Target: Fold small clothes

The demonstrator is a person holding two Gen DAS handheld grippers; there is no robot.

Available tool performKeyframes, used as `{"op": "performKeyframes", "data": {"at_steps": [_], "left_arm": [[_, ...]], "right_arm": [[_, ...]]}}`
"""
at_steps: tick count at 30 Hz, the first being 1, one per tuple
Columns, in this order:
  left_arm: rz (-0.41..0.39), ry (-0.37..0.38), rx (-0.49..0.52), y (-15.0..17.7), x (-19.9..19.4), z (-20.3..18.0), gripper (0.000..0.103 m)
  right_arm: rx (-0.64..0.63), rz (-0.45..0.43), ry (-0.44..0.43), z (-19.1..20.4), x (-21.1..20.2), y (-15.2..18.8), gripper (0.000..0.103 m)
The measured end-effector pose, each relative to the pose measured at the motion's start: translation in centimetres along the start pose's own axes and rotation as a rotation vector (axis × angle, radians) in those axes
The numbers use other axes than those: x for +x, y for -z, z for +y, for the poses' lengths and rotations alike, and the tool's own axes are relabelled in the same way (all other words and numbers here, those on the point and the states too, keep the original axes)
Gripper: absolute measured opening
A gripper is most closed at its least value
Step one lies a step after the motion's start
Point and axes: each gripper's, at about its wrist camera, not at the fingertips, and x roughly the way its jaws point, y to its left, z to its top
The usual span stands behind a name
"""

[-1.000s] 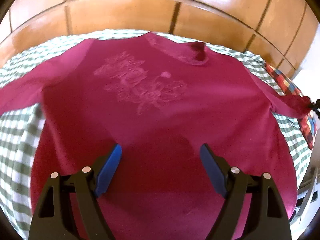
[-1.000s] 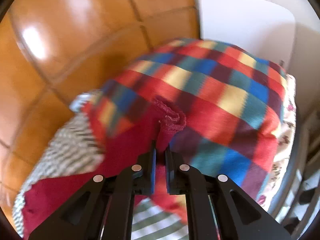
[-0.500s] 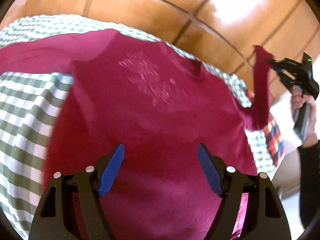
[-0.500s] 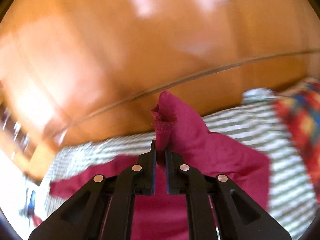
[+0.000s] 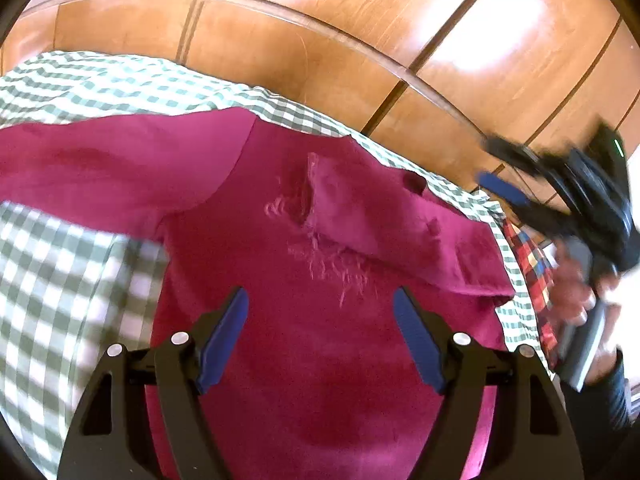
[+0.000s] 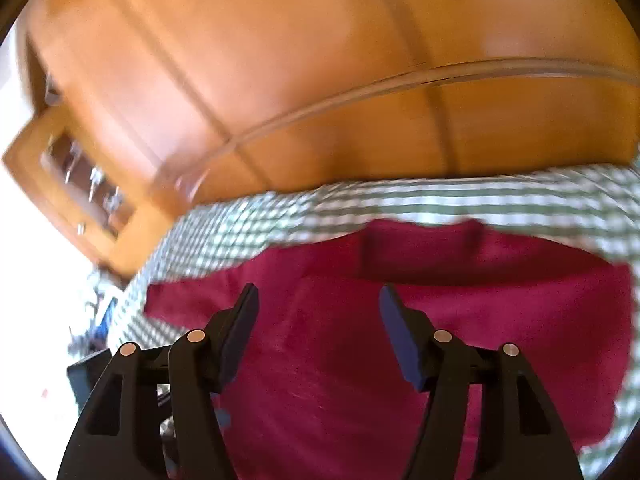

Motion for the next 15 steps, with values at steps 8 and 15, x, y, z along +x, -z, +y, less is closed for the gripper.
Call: {"op": "performKeyframes", "data": {"at_steps": [8, 15], "left_arm": [[0.051, -0.017, -0.032, -4.1, 5.2, 0.5, 0.058], [0.097, -0.027, -0.055, -6.5, 9.2, -0.3, 0.038]], "right_arm": [[0.244, -0.057, 0.298, -13.3, -9.9, 7.9, 0.061], [0.319, -0.007, 0.408, -17.5, -10.2, 12.8, 0.057]]}}
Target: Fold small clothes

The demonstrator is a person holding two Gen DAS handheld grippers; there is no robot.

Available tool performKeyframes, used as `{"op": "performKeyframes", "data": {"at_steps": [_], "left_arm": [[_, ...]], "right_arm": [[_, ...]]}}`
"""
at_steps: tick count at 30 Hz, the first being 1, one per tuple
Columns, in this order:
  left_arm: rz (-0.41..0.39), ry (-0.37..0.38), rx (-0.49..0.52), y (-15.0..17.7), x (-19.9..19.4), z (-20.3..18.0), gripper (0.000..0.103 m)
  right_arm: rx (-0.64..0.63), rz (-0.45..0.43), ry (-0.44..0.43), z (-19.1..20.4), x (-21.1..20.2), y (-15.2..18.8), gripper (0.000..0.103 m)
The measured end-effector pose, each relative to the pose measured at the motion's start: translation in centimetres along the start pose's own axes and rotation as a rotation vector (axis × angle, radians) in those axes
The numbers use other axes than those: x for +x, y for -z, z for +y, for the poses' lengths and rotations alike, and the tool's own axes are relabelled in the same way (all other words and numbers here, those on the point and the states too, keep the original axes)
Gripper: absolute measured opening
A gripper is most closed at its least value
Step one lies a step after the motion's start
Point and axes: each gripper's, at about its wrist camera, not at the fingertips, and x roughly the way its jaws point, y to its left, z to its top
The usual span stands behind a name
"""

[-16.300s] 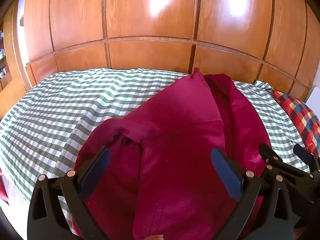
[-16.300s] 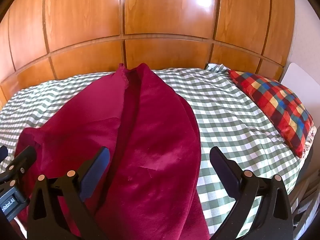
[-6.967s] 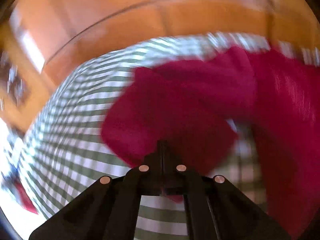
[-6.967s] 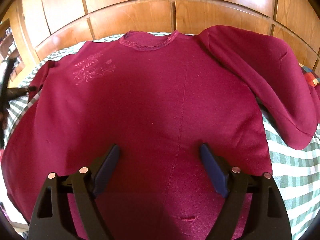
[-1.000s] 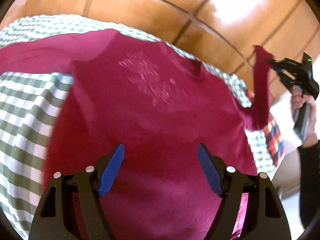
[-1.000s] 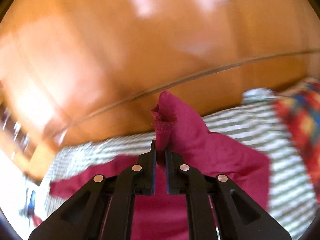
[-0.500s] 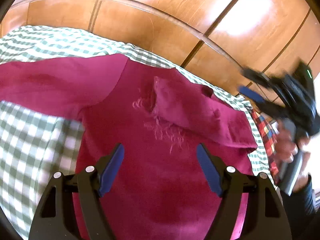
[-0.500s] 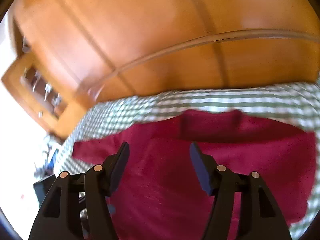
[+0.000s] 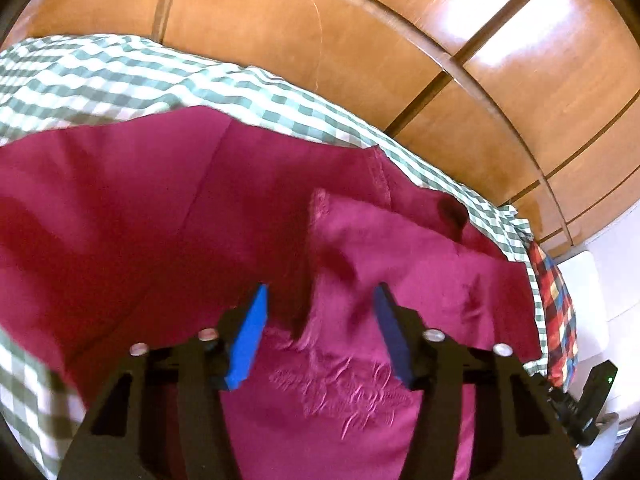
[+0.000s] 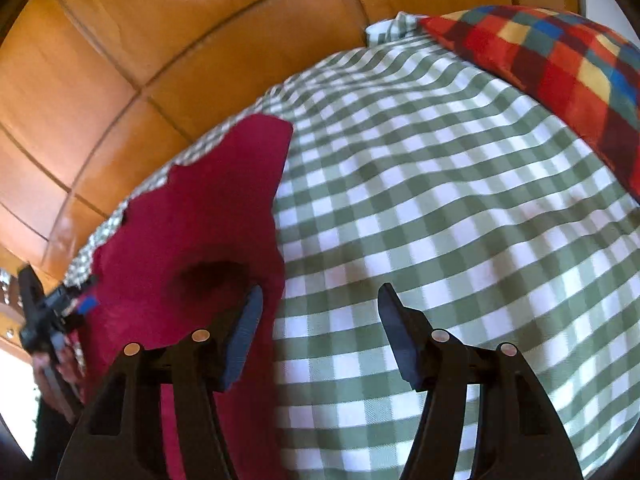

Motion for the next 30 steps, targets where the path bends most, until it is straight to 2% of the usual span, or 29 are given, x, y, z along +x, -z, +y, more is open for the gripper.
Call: {"op": "performKeyframes", "data": {"at_steps": [1, 3, 5, 6, 9, 12, 15, 17, 20, 24, 27, 29, 30], "left_arm": [[0.011, 0.004, 0.008, -0.1, 0.2, -0.5, 0.022], [0.002, -0.006, 0.030, -0.5, 0.2, -1.2, 0.005], [-0.045, -0.011, 0.040, -0.7, -1.0, -1.6, 0.005], [-0.075, 0.003, 0.035, -0.9, -2.0, -1.7, 0.005], [-0.141, 0.008, 0.027, -1.0, -4.7, -1.5, 0.005], [-0.103, -0.089, 0.085, -0.3, -3.9, -0.8, 0.005], [-0.009, -0.151, 0.077, 0.2, -0.6, 0.3, 0.006], [-0.014, -0.164, 0.082, 0.7, -0.1, 0.2, 0.006], [-0.041, -0.174, 0.113, 1.2, -0.9, -0.8, 0.006], [-0.080, -0.201, 0.143, 1.3, -1.7, -1.6, 0.006], [-0.072, -0.212, 0.141, 1.1, -1.5, -1.7, 0.006], [-0.075, -0.240, 0.158, 1.3, -1.2, -2.0, 0.007], [-0.077, -0.256, 0.167, 1.4, -1.0, -2.0, 0.011]], "right_arm": [[-0.022, 0.008, 0.005, 0.7, 0.9, 0.0, 0.056], [-0.050, 0.010, 0.020, 1.9, 2.2, -0.4, 0.053], [-0.064, -0.013, 0.045, 3.2, 3.6, -1.1, 0.041], [-0.038, -0.037, 0.048, 3.2, 3.6, -1.6, 0.039], [0.041, -0.075, 0.033, 2.4, 3.6, -2.3, 0.038], [-0.009, -0.033, 0.073, 2.9, 5.1, -1.9, 0.038], [-0.087, -0.031, 0.105, 3.5, 5.0, -1.1, 0.038], [-0.120, -0.011, 0.089, 3.8, 4.0, -0.7, 0.038], [-0.233, -0.016, 0.093, 4.9, 1.6, -0.1, 0.038], [-0.311, -0.079, 0.011, 7.5, -1.2, -1.1, 0.038], [-0.330, -0.102, -0.008, 10.1, 0.0, -2.9, 0.038], [-0.326, -0.088, 0.038, 11.2, 2.7, -4.3, 0.038], [-0.302, -0.053, 0.072, 11.2, 4.7, -4.9, 0.038]]}}
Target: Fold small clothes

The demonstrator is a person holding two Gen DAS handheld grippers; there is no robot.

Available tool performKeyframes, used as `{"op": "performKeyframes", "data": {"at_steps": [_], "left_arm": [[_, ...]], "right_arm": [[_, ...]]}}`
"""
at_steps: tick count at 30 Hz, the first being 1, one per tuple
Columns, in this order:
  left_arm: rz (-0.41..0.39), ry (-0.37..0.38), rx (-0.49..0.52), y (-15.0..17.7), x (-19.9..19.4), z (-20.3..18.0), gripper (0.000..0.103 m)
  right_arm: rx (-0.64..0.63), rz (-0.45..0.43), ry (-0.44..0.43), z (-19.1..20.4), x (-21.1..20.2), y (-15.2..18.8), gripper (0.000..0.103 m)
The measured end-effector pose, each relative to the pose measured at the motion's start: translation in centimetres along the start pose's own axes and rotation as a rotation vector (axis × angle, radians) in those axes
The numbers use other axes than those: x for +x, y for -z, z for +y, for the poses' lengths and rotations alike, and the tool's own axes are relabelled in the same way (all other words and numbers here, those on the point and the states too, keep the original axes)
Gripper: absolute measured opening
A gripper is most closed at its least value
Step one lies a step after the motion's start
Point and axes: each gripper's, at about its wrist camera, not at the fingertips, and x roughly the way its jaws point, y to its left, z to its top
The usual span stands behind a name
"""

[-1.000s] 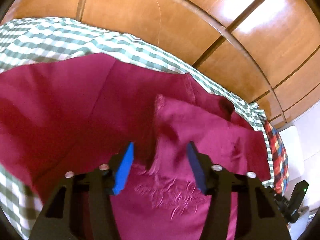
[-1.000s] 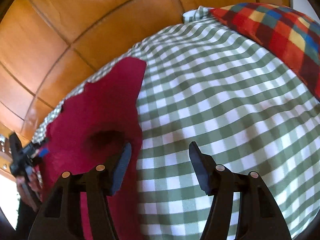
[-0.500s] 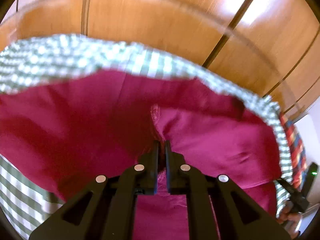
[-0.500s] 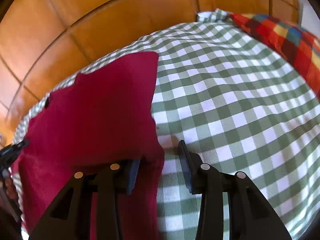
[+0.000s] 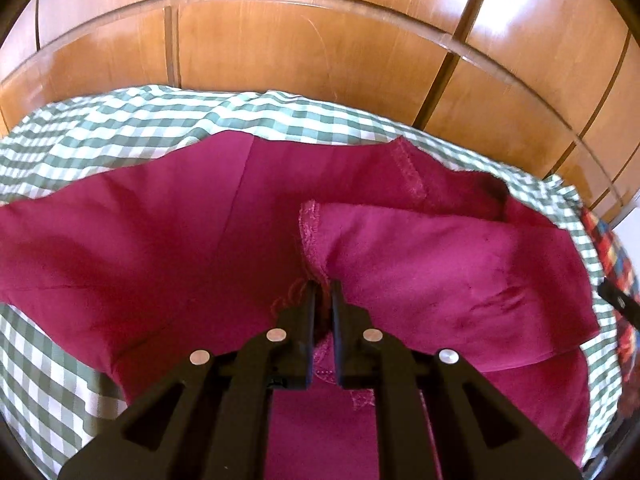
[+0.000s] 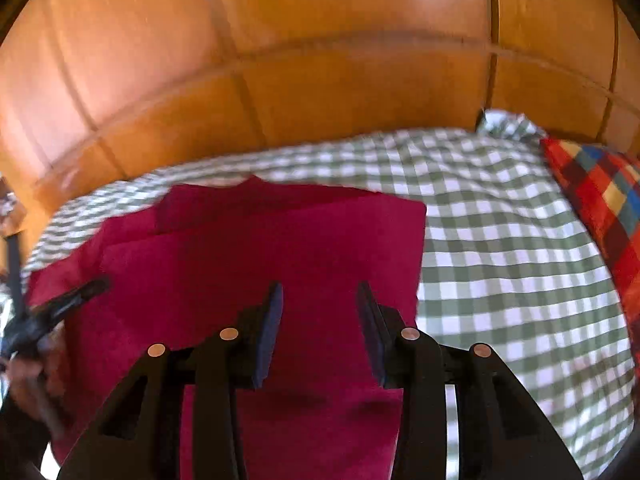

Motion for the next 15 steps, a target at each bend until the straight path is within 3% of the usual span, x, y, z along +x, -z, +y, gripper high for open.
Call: {"op": "performKeyframes", "data": {"at_steps": [3, 5, 7, 8, 9, 11, 13, 15], "left_arm": [[-0.014, -0.023, -0.001, 0.5, 0.1, 0.1, 0.016], [-0.021, -0.026, -0.002, 0.7, -0.1, 0.3, 0.022], [-0.026, -0.023, -0.027, 0.7, -0.6, 0.7, 0.037], [-0.034, -0.015, -0.046, 0.7, -1.0, 1.0, 0.039], [-0.058, -0.011, -0.072, 0.7, -1.6, 1.6, 0.039], [-0.122, -0.004, -0.132, 0.8, -3.5, 3.1, 0.051], [-0.167, -0.007, -0.209, 1.1, -5.4, 5.4, 0.071], [-0.221, -0.006, -0.327, 1.9, -7.6, 9.3, 0.077]], "right_arm": [[0.039, 0.082, 0.057, -0.2, 4.0, 0.6, 0.038], [0.011, 0.018, 0.087, 0.4, 4.3, 1.6, 0.038], [-0.034, -0.047, 0.126, 1.2, 4.0, 2.8, 0.038], [-0.037, -0.065, 0.131, 1.2, 3.9, 3.2, 0.039], [-0.040, -0.080, 0.136, 1.3, 3.9, 3.5, 0.039], [-0.043, -0.081, 0.140, 1.4, 3.9, 3.6, 0.039], [-0.046, -0.086, 0.143, 1.4, 3.9, 3.7, 0.039], [-0.045, -0.087, 0.144, 1.4, 4.0, 3.6, 0.039]]}}
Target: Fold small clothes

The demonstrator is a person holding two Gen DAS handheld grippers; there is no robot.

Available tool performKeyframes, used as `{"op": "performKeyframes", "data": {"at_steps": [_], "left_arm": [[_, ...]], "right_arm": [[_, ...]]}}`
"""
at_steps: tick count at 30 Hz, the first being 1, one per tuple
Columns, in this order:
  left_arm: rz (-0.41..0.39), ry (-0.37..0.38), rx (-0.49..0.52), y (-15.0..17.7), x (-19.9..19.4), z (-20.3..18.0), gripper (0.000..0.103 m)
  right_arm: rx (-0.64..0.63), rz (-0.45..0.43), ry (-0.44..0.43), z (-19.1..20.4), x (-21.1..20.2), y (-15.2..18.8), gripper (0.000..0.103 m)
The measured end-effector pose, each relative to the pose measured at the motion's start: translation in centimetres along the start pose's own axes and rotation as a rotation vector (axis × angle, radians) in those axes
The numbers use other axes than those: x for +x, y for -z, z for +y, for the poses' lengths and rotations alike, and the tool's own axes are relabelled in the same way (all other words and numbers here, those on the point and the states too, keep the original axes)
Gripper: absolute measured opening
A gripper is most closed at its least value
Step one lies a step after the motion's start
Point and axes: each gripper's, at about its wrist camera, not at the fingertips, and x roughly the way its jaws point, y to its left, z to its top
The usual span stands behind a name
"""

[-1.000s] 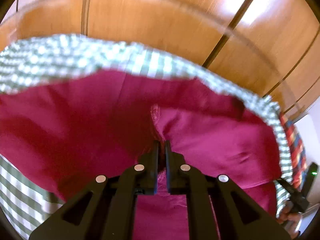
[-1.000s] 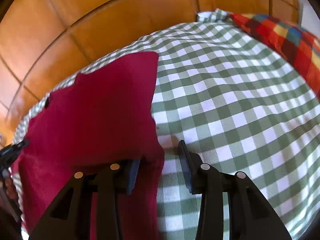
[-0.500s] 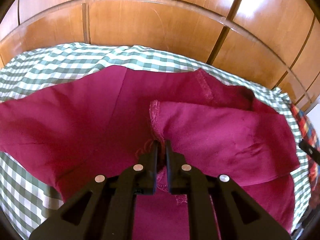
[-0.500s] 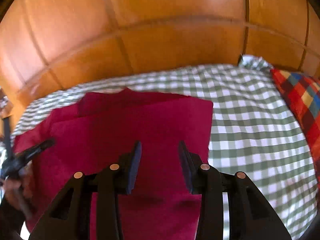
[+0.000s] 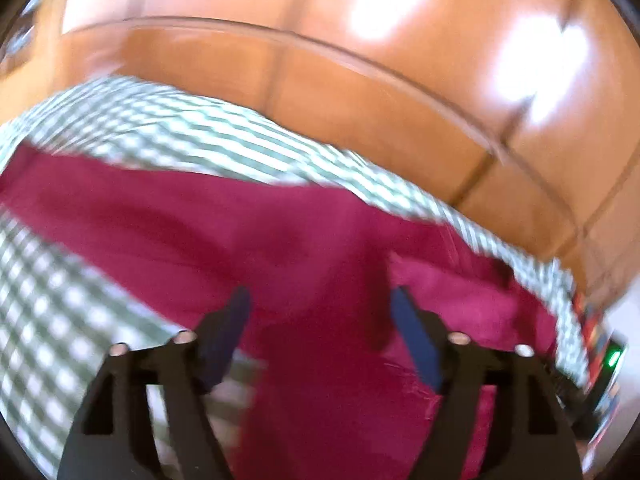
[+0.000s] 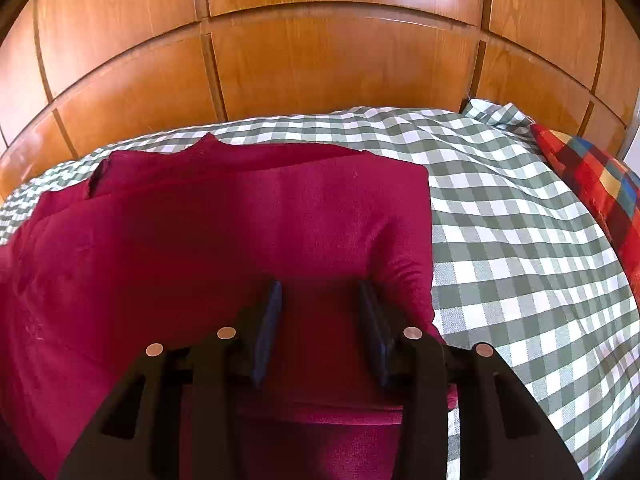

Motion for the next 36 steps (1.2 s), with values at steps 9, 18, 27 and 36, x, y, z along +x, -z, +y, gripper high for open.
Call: {"op": "performKeyframes", "data": {"at_steps": [9, 18, 27, 36], "left_arm": [[-0.093, -0.179, -0.385, -3.7, -4.9, 18.5, 0.072], [-0.091, -0.180, -0.668, -6.2, -3.6, 30.7, 0.043], [-0.038, -0.242, -0.607, -9.1, -0.1, 30.6, 0.006], [-0.120, 0.035, -0.280, -11.2, -2.7, 15.8, 0.006]], "right_arm": [[-0.017, -0.006, 0.028, 0.6, -0.3, 0.1, 0.040], [-0.034, -0.005, 0.053, 1.0, -0.3, 0.1, 0.040], [-0.049, -0.004, 0.073, 1.4, -0.3, 0.1, 0.041], [-0.049, -0.005, 0.073, 1.4, -0.2, 0.0, 0.041]]}}
